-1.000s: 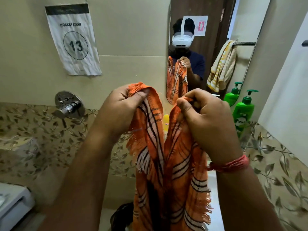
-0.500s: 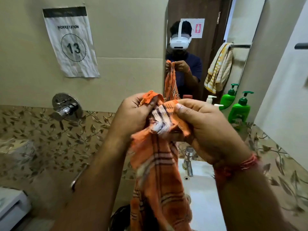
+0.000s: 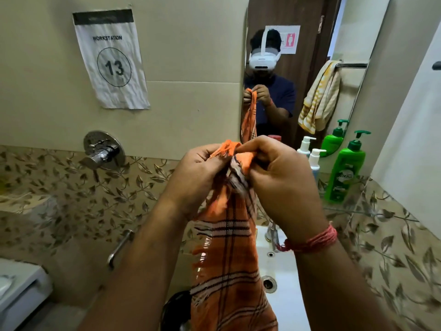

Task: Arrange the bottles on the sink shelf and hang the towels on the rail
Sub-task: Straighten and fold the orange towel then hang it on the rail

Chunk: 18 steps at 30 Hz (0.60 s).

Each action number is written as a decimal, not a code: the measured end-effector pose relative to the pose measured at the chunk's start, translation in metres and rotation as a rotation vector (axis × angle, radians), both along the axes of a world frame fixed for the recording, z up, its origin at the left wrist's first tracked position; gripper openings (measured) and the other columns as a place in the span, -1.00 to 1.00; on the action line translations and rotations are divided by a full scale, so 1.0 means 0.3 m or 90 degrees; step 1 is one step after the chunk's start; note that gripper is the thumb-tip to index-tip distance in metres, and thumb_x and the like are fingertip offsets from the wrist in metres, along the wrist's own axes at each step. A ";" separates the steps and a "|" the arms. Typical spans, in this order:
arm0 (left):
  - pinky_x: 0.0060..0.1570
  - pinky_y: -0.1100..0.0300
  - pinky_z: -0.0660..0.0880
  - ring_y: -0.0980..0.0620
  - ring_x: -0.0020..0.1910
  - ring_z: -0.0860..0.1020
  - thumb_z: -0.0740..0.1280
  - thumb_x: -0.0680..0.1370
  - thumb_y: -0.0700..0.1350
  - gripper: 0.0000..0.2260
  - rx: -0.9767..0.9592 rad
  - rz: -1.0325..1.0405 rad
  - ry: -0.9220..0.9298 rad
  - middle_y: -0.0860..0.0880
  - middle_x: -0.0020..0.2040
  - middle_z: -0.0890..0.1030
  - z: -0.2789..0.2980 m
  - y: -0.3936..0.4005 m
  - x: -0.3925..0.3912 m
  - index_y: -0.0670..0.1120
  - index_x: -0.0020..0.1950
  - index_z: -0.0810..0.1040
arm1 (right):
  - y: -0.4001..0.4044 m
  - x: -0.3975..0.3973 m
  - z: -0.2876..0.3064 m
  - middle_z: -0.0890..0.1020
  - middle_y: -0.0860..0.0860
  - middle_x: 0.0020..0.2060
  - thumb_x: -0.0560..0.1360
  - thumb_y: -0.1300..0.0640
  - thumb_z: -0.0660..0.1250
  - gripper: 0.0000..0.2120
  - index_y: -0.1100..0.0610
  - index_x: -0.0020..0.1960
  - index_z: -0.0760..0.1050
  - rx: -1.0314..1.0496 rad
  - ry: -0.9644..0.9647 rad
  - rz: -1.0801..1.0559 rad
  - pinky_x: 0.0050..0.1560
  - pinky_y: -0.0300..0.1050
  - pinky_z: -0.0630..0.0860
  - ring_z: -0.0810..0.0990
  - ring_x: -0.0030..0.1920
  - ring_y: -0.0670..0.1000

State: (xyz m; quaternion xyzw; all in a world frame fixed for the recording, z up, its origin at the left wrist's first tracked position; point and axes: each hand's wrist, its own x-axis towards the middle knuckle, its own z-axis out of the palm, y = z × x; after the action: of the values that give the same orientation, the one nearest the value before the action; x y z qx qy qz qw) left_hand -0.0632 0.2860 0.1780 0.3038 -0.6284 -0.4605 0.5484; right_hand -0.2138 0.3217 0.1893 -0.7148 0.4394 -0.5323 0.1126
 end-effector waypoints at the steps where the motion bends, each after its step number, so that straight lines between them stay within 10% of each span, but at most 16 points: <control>1: -0.01 -0.03 0.59 -0.12 -0.07 0.66 0.29 0.63 -0.11 -0.79 0.010 -0.008 0.005 -0.22 -0.04 0.71 -0.005 0.004 -0.002 -0.13 0.06 0.71 | -0.001 0.001 0.005 0.64 -0.17 -0.21 0.54 0.19 0.40 -0.90 0.04 0.01 0.63 -0.047 0.048 -0.053 -0.17 -0.39 0.55 0.63 -0.18 -0.22; 8: 0.07 -0.05 0.56 -0.14 -0.04 0.65 0.21 0.66 -0.18 -0.76 0.071 -0.058 0.085 -0.23 -0.05 0.69 -0.011 0.017 -0.005 -0.23 0.05 0.67 | -0.032 -0.003 0.027 0.45 -0.03 -0.02 0.51 0.02 0.36 -0.84 0.10 -0.14 0.59 -0.003 0.115 -0.047 -0.10 -0.32 0.49 0.50 -0.03 -0.05; 12: -0.13 0.05 0.63 -0.13 -0.09 0.69 0.22 0.65 -0.13 -0.72 0.136 -0.094 0.159 -0.25 -0.04 0.70 -0.016 0.026 -0.010 -0.29 0.13 0.63 | -0.044 -0.005 0.018 0.51 -0.04 -0.24 0.50 0.05 0.41 -0.80 0.12 -0.25 0.52 0.030 0.057 -0.058 -0.32 -0.31 0.37 0.50 -0.26 -0.08; 18: -0.04 -0.03 0.66 -0.21 -0.02 0.69 0.28 0.60 -0.06 -0.70 0.147 -0.096 0.169 -0.31 0.04 0.69 -0.044 0.017 -0.020 -0.26 0.12 0.65 | -0.062 -0.020 0.002 0.55 0.12 -0.34 0.49 0.07 0.41 -0.78 0.13 -0.26 0.49 0.098 -0.030 0.026 -0.30 0.14 0.54 0.53 -0.31 0.06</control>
State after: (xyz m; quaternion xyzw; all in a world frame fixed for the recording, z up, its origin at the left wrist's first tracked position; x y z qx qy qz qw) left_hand -0.0693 0.2912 0.1647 0.2537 -0.5144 -0.6054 0.5518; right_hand -0.2199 0.3031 0.1899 -0.7003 0.4614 -0.5110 0.1886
